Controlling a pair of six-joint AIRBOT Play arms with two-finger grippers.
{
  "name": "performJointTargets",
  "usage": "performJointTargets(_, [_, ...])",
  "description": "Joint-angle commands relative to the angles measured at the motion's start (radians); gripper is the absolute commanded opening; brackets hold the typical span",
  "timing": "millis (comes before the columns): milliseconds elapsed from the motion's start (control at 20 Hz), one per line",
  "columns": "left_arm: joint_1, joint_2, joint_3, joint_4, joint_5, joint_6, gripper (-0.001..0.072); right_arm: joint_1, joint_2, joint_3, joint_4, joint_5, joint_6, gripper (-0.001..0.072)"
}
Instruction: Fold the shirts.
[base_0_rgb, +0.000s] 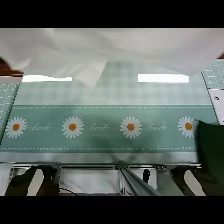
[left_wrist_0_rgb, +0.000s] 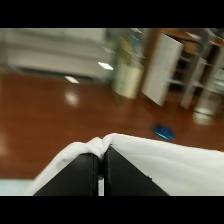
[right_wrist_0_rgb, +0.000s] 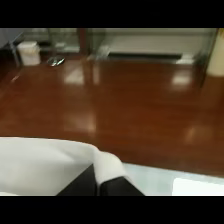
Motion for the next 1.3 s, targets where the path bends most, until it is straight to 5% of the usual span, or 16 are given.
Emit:
performJointTargets(0, [0.001, 0.178, 0.042, 0.310, 0.005, -0.062, 0.0022, 0.000, 0.126, 0.035, -0.121, 0.081, 0.049, 0.0023])
performJointTargets(300, [0.000, 0.269, 0.016, 0.360, -0.061, -0.063, 0.0022, 0.000, 0.167, -0.039, -0.133, 0.213, 0.073, 0.0023])
performJointTargets(400, [0.000, 0.262, -0.068, 0.354, -0.061, -0.132, 0.0022, 0.000, 0.167, -0.153, -0.064, 0.204, 0.076, 0.0022])
performJointTargets(700, [-0.027, 0.070, -0.455, 0.011, 0.031, -0.023, 0.0022, 0.000, 0.109, -0.605, 0.077, 0.016, -0.024, 0.0023])
performJointTargets(1000, [-0.213, -0.386, -0.518, 0.018, 0.290, 0.016, 0.0022, 0.105, -0.269, -0.738, 0.098, -0.281, -0.121, 0.0023])
performJointTargets(1250, [-0.283, -0.747, -0.347, 0.011, 0.396, -0.010, 0.0022, 0.113, -0.702, -0.527, 0.090, -0.460, -0.042, 0.0022])
